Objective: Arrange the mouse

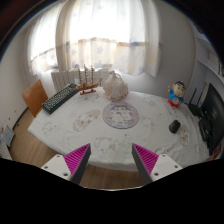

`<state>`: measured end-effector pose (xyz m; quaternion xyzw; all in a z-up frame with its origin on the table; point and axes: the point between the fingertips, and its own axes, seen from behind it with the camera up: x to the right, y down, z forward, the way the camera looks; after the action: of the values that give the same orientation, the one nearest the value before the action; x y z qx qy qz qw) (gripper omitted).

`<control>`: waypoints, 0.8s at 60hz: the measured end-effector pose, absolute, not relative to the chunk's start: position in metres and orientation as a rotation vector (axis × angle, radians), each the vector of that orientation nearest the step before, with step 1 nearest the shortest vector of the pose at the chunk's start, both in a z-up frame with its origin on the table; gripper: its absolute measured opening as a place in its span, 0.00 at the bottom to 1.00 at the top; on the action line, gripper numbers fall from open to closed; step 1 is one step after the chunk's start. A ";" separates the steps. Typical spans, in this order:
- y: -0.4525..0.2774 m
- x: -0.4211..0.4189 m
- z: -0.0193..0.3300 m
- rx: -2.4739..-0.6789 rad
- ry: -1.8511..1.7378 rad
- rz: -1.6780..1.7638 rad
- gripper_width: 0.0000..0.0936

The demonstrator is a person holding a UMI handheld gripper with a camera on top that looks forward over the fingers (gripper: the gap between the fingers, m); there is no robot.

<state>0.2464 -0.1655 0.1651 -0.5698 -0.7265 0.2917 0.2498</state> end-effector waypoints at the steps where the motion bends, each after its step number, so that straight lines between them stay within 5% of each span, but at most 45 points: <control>1: -0.165 0.246 0.165 -1.559 -1.976 0.795 0.91; 48: 0.100 0.226 0.105 -1.809 -1.614 0.545 0.92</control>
<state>0.2257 0.1004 0.1053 -0.6892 -0.6149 0.2077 0.3222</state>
